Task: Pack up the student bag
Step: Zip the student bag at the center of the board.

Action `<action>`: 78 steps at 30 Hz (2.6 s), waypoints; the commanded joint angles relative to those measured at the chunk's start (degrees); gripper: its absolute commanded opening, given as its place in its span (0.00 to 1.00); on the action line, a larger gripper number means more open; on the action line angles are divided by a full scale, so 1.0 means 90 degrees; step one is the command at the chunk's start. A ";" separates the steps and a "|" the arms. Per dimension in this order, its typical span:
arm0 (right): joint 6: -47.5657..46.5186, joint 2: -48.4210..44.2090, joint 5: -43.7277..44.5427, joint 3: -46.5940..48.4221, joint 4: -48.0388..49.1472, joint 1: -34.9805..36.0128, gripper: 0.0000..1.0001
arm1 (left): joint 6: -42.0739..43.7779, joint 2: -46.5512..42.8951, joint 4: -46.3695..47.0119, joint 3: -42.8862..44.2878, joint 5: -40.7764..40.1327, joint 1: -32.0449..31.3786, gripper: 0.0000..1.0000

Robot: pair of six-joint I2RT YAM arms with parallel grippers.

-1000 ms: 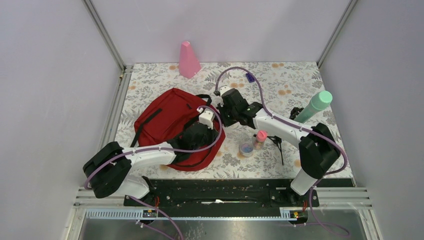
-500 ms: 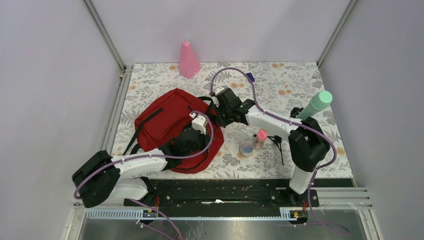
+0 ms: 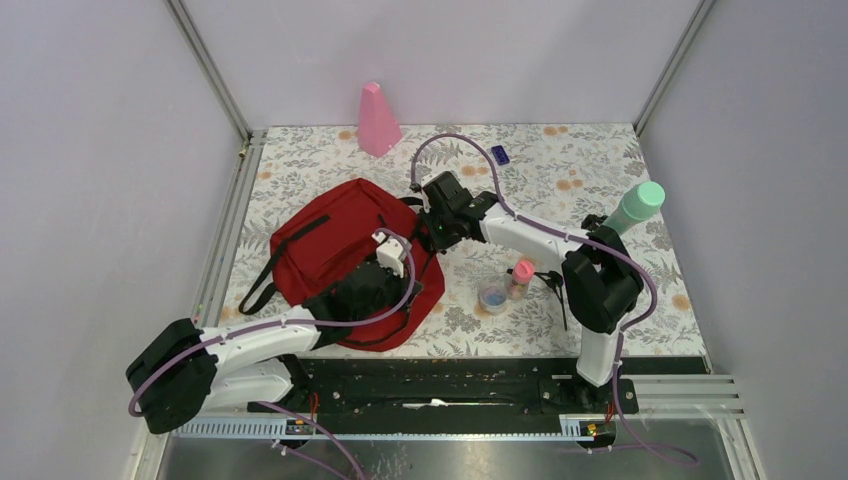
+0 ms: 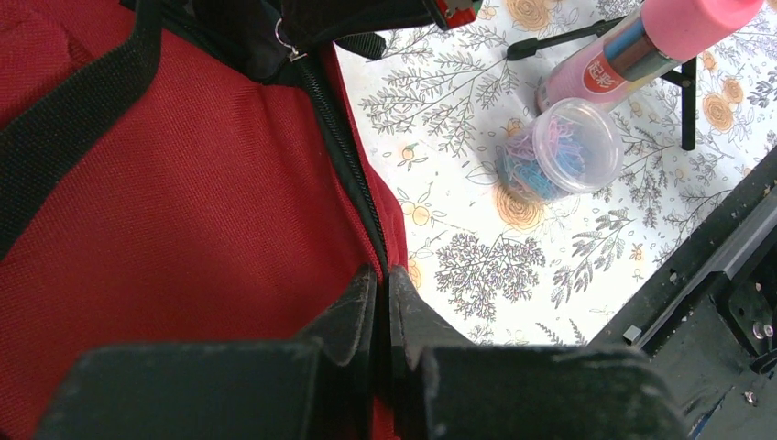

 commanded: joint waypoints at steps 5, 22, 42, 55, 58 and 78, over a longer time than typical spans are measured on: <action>-0.0442 0.0293 0.1155 0.0656 0.0654 -0.0343 0.00 | -0.0127 -0.0409 -0.0852 -0.0282 0.1228 -0.0345 0.00; -0.1018 -0.0314 0.1591 0.0643 0.0628 -0.0346 0.00 | -0.0063 -0.0462 -0.1763 -0.0162 0.1327 -0.1003 0.00; -0.0924 0.0000 0.1691 0.0878 0.0779 -0.0371 0.00 | -0.0134 -0.0499 -0.1960 -0.0068 0.1634 -0.1699 0.00; -0.0666 -0.0226 0.1185 0.0977 0.0502 -0.0523 0.06 | -0.0479 -0.0610 -0.1777 0.0476 0.0605 -0.1779 0.33; -0.0609 -0.0578 0.0669 0.0763 0.0291 -0.0519 0.32 | -0.0162 -0.0315 -0.1936 0.1166 0.0283 -0.1522 0.73; 0.0446 -0.0816 -0.0578 0.0787 0.0401 -0.0506 0.79 | 0.0743 0.0319 -0.3785 0.3180 0.0325 0.2381 0.93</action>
